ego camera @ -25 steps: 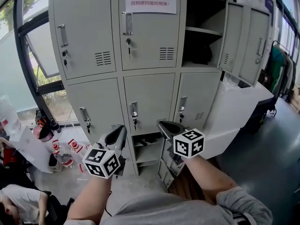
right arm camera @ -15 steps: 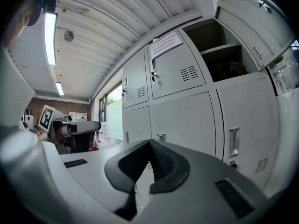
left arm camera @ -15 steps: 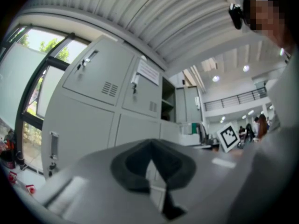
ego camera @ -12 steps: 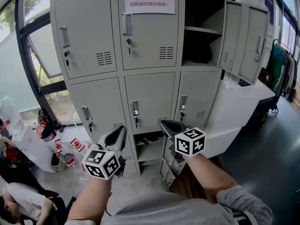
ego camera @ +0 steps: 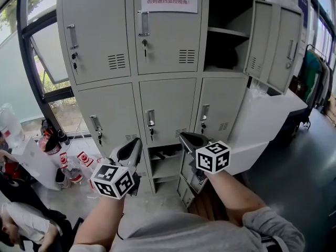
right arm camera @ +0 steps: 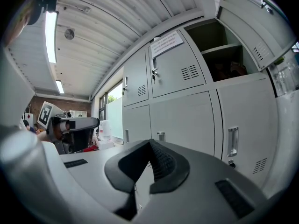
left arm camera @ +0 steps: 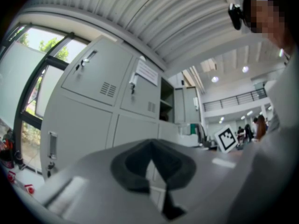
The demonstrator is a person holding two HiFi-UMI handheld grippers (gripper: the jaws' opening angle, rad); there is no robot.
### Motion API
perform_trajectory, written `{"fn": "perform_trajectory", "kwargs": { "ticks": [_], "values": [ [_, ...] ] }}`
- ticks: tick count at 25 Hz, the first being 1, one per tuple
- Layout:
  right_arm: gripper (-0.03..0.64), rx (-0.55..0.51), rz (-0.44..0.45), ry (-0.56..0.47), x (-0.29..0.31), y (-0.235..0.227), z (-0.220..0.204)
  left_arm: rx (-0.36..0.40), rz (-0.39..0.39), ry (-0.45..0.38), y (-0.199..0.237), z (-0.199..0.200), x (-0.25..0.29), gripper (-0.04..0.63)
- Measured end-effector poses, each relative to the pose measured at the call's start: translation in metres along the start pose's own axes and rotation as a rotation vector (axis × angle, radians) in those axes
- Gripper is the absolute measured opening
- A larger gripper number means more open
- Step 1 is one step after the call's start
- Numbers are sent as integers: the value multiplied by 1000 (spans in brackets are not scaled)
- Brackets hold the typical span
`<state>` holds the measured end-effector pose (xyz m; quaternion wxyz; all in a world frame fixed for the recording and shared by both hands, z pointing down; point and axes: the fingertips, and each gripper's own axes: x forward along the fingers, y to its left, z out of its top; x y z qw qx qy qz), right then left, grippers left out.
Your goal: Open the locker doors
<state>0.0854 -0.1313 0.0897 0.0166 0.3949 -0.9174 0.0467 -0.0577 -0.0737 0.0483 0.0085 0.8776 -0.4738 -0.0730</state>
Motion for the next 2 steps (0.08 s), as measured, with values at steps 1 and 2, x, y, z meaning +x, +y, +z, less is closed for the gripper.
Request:
{"fn": "perform_trajectory", "kwargs": {
  "ticks": [1,2],
  "values": [
    [5,2,-1,1,0,-1,-1,1,-2,0,-1,0,1,5],
    [6,3,-3,1,0,-2,-1,1,-3,0,-1,0,1,5]
  ]
}}
